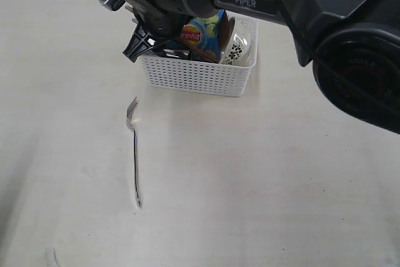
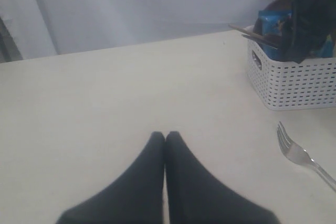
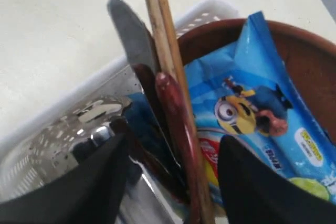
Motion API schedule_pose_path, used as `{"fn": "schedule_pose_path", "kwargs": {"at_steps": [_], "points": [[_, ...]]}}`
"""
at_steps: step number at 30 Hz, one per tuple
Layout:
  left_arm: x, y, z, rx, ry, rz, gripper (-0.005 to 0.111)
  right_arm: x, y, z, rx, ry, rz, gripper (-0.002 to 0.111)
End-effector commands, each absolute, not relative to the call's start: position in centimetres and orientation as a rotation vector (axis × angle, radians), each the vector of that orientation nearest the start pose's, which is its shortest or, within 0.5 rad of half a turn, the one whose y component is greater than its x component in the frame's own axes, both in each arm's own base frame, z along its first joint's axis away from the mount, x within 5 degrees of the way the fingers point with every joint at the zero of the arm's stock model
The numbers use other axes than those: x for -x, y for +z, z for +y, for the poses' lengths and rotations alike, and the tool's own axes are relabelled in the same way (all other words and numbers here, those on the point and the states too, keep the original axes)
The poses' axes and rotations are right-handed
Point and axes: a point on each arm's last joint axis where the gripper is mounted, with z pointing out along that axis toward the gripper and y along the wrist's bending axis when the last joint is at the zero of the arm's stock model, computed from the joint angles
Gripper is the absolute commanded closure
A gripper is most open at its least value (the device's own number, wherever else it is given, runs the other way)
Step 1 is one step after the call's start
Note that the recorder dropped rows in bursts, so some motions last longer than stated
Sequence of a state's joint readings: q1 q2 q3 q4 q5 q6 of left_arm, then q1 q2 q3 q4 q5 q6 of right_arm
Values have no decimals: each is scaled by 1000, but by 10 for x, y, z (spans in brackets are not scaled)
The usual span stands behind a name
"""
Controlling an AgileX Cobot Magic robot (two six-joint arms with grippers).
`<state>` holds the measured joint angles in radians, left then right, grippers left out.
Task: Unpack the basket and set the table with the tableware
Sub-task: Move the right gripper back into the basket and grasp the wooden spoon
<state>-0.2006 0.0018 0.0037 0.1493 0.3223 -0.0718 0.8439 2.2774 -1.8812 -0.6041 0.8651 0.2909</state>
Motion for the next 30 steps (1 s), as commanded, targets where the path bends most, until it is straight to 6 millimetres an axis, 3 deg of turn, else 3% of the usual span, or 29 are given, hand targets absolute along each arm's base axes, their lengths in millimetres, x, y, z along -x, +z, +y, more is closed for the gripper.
{"fn": "schedule_pose_path", "kwargs": {"at_steps": [1,6,8,12,16,24,30], "points": [[-54,184,-7,-203,-55,1790,107,-363,175,345,1049,-330,2291,58],[-54,184,-7,-203,-55,1790,107,-364,166,346,1057,-336,2302,58],[-54,184,-7,-203,-55,1790,107,-364,165,346,1058,-337,2304,66],[-54,184,-7,-203,-55,1790,107,-365,165,346,1061,-344,2298,108],[-54,184,-7,-203,-55,1790,107,-364,167,343,1062,-375,2304,109],[-54,184,-7,-203,-55,1790,107,-360,213,339,1007,-315,2239,109],[-54,184,-6,-208,-49,1789,107,-357,235,337,977,-278,2209,109]]}}
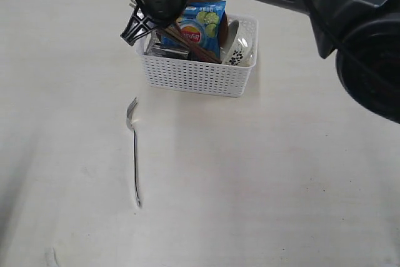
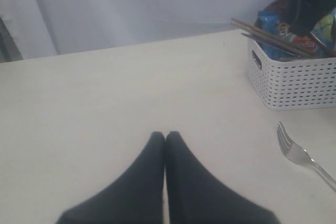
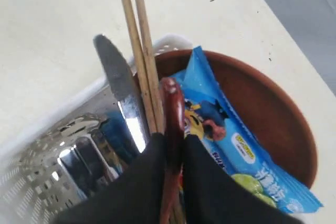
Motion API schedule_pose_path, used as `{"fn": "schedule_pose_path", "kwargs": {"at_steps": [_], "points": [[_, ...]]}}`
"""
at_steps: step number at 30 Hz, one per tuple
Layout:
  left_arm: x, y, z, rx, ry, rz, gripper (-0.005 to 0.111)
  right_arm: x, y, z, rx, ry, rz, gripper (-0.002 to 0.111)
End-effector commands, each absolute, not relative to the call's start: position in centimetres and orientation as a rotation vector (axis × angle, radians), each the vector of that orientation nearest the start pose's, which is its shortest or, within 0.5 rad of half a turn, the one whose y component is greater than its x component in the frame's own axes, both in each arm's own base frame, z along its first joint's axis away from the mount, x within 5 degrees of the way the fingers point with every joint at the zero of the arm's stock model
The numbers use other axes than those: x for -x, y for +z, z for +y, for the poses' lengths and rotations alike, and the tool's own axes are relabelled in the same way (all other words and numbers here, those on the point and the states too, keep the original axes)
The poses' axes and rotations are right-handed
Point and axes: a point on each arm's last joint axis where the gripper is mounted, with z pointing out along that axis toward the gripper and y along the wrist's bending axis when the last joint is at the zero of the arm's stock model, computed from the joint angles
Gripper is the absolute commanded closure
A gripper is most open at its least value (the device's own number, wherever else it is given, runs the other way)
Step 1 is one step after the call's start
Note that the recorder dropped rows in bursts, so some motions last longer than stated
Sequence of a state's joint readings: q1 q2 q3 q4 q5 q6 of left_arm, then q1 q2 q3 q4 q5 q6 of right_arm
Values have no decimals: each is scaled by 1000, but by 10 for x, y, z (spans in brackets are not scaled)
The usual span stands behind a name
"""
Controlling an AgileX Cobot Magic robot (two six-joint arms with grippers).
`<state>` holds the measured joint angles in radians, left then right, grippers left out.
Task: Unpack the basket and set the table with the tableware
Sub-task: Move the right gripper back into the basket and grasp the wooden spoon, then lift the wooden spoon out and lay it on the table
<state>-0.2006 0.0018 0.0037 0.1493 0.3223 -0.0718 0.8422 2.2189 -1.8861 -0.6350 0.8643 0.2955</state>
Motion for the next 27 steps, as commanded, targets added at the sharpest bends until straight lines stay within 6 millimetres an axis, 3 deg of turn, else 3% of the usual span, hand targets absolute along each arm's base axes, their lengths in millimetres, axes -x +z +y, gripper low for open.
{"fn": "schedule_pose_path", "kwargs": {"at_steps": [1,11,19,23,27], "points": [[-54,184,-6,-208,-49,1789,107,-356,240,336,971,-274,2204,109],[-54,185,-6,-209,-47,1789,107,-345,296,326,877,-177,2122,109],[-54,185,-6,-209,-47,1789,107,-317,342,320,787,12,2145,109],[-54,185,-6,-209,-47,1789,107,-302,346,313,723,106,2293,109],[-54,185,-6,-209,-47,1789,107,-291,337,309,718,105,2457,109]]}}
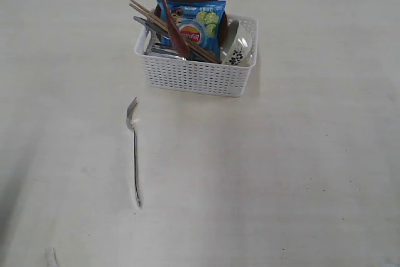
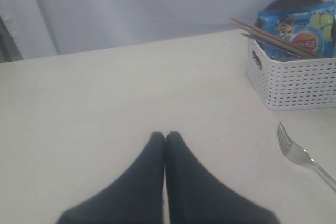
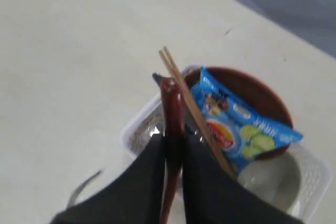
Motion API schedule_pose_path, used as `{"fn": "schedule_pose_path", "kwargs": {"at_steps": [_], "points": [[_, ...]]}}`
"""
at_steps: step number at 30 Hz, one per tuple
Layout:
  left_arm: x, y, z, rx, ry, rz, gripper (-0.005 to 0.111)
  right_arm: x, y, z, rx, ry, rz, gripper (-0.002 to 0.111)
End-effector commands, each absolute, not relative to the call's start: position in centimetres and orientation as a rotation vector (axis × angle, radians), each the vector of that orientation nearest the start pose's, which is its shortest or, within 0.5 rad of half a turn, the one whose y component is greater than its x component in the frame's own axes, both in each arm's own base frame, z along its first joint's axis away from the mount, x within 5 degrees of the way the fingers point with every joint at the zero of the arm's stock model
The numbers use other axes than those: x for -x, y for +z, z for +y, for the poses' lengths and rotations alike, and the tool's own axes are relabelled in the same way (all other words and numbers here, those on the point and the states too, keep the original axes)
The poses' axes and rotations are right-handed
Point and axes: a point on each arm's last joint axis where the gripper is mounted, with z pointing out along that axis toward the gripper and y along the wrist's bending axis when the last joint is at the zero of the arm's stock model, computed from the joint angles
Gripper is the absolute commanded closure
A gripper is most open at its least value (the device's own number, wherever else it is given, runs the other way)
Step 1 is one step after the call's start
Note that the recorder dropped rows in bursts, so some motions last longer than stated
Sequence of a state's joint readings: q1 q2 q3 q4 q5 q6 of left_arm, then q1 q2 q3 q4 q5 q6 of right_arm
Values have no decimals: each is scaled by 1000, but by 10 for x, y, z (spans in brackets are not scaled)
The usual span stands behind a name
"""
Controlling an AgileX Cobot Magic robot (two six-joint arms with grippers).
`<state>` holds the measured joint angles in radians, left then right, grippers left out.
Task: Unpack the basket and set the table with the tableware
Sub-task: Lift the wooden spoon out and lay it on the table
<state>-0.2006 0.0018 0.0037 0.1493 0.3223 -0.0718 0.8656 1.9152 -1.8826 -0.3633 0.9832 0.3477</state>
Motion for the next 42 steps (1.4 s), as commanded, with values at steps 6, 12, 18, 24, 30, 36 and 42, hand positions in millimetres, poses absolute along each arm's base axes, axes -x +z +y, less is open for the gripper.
{"fn": "schedule_pose_path", "kwargs": {"at_steps": [6,12,18,24,30,36,42], "points": [[-54,185,-6,-207,-49,1789,107,-268,304,315,788,305,2684,109],[-54,185,-6,-207,-49,1789,107,-258,258,316,766,398,2778,109],[-54,185,-6,-207,-49,1789,107,-256,213,312,745,380,2782,109],[-54,185,-6,-207,-49,1789,107,-267,190,317,755,347,2759,109],[-54,185,-6,-207,-49,1789,107,-272,168,322,739,338,2774,109],[-54,185,-6,-207,-49,1789,107,-281,156,317,716,308,2796,109],[-54,185,-6,-209,-47,1789,107,-285,156,312,691,268,2806,109]]}}
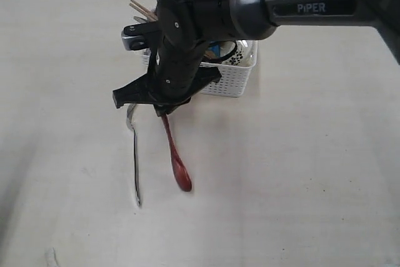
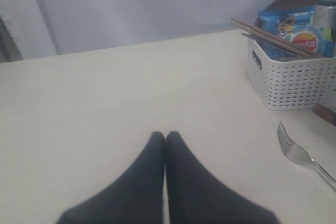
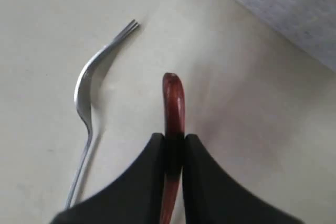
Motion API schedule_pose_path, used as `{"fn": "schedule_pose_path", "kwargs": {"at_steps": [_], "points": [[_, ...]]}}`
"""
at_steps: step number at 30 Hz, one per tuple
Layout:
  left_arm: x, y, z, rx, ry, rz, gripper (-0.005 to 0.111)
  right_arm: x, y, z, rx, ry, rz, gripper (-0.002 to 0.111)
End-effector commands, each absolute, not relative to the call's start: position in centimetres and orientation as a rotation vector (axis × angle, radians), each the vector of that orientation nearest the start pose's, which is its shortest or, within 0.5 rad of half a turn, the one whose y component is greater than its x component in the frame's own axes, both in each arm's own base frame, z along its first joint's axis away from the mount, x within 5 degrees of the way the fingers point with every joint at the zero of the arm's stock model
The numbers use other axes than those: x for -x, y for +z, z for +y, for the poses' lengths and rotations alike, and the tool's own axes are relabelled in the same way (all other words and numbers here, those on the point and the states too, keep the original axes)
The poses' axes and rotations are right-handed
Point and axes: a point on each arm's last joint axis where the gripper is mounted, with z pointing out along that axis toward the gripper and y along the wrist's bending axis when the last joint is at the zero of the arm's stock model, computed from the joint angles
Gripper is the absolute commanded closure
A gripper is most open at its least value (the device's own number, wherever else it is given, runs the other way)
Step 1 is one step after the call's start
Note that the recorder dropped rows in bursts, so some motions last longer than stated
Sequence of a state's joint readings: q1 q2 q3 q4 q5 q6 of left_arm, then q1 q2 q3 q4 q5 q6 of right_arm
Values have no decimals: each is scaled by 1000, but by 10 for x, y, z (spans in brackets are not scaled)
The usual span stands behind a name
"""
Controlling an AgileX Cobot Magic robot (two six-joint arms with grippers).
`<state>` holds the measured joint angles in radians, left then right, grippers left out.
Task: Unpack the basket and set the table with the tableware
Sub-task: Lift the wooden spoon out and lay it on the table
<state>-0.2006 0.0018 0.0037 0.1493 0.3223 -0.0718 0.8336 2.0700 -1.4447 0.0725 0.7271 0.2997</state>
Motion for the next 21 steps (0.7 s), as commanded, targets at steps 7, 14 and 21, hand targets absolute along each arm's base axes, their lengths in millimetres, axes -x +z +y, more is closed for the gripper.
{"fn": "schedule_pose_path", "kwargs": {"at_steps": [7,14,21], "points": [[-54,185,-6,-209,-47,1789,107,-283,155,309,710,236,2825,74],[-54,185,-6,-209,-47,1789,107,-283,177,308,777,267,2740,68],[-54,185,-6,-209,-47,1789,107,-292,240,309,833,273,2477,68]]}}
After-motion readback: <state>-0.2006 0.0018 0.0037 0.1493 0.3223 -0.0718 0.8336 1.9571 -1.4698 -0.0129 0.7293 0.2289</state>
